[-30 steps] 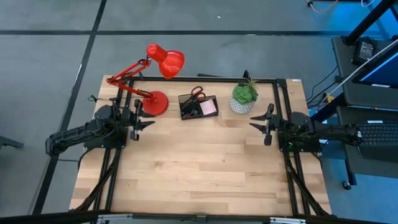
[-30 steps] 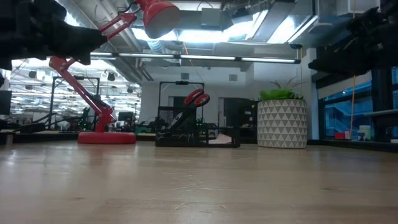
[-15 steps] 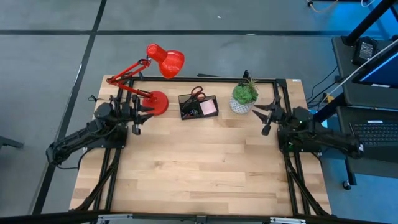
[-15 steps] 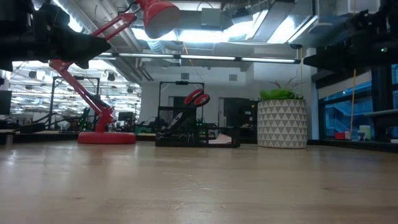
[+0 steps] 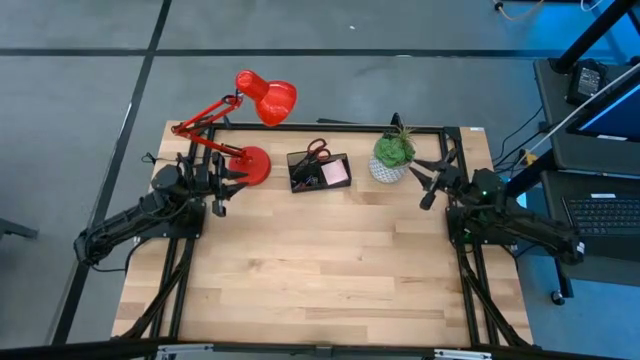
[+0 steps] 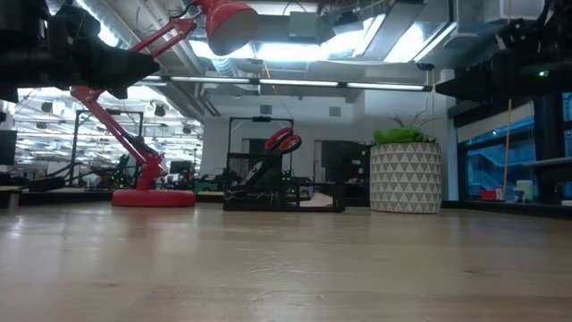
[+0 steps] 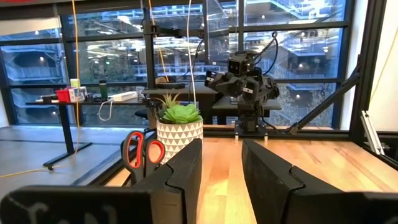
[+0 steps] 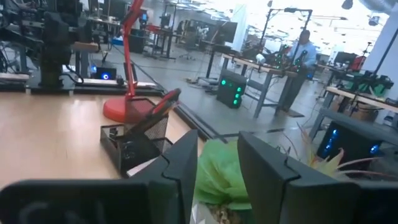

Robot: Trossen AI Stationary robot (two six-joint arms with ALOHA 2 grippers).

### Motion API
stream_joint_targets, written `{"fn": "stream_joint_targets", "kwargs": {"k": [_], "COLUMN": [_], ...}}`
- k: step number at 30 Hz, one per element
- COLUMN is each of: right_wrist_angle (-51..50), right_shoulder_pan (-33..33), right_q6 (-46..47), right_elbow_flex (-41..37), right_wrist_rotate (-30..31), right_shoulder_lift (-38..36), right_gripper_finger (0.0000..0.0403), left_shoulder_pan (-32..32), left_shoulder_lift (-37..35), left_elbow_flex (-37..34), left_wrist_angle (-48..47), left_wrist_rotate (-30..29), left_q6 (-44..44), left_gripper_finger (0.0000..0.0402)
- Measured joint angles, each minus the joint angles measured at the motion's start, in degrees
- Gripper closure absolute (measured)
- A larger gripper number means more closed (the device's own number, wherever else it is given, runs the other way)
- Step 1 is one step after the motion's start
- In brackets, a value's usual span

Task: Pick and place office supplies into organizer
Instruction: Return to Home Position

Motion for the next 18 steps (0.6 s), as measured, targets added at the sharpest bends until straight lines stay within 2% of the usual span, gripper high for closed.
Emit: {"fn": "stream_joint_targets", "kwargs": {"k": [5, 9, 18], "right_wrist_angle": [4.6, 5.2, 1.1], "right_shoulder_pan": [0.0, 0.0, 0.0], "right_q6": [-1.6, -3.0, 1.5], "right_elbow_flex": [-4.8, -4.7, -4.6], "right_wrist_rotate": [-0.1, -1.8, -1.9], "right_shoulder_lift": [0.0, 0.1, 0.6], "right_gripper_finger": [0.0285, 0.0285, 0.0285], "left_shoulder_pan": [0.0, 0.0, 0.0], "left_shoulder_lift": [0.0, 0.0, 0.0], "left_elbow_flex": [0.0, 0.0, 0.0], "left_wrist_angle": [0.0, -0.3, -0.5], "left_wrist_rotate": [0.0, 0.0, 0.0], "left_q6": [0.0, 0.0, 0.0], "left_gripper_finger": [0.0291, 0.0293, 0.0291]}}
